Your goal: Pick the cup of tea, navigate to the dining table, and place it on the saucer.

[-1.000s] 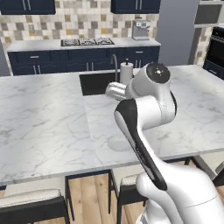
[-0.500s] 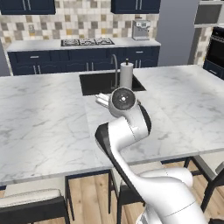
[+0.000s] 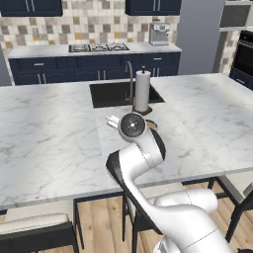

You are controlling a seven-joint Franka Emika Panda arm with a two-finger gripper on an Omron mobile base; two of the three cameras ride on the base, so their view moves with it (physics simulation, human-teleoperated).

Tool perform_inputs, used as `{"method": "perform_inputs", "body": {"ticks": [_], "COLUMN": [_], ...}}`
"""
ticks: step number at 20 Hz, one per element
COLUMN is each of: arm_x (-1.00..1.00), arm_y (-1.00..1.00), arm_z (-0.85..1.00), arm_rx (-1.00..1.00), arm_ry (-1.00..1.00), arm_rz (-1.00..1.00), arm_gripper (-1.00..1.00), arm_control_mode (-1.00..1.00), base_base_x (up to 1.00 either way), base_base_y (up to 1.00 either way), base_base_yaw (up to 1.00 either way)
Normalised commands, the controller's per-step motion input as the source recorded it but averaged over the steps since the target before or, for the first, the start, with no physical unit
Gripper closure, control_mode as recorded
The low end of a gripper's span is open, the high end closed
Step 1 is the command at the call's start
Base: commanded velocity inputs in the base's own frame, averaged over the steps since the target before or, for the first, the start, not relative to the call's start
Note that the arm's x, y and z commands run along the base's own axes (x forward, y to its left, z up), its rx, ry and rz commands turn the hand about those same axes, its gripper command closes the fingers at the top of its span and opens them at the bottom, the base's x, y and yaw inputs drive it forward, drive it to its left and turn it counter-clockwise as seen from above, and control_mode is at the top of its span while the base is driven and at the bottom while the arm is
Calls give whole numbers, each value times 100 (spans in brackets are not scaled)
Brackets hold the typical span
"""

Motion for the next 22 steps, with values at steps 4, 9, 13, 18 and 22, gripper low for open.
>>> {"method": "perform_inputs", "body": {"ticks": [4, 9, 13, 18, 22], "arm_x": [14, 13, 16, 19, 14], "arm_y": [0, 0, 0, 0, 0], "arm_z": [-49, -51, -46, -39, -34], "arm_rx": [0, 0, 0, 0, -1], "arm_ry": [2, 2, 2, 2, 1], "arm_rz": [0, -2, -6, -11, -16], "arm_gripper": [100, 100, 100, 100, 100], "arm_control_mode": [-100, -100, -100, -100, -100], "base_base_x": [0, 0, 0, 0, 0], "base_base_y": [0, 0, 0, 0, 0], "base_base_yaw": [0, 0, 0, 0, 0]}}
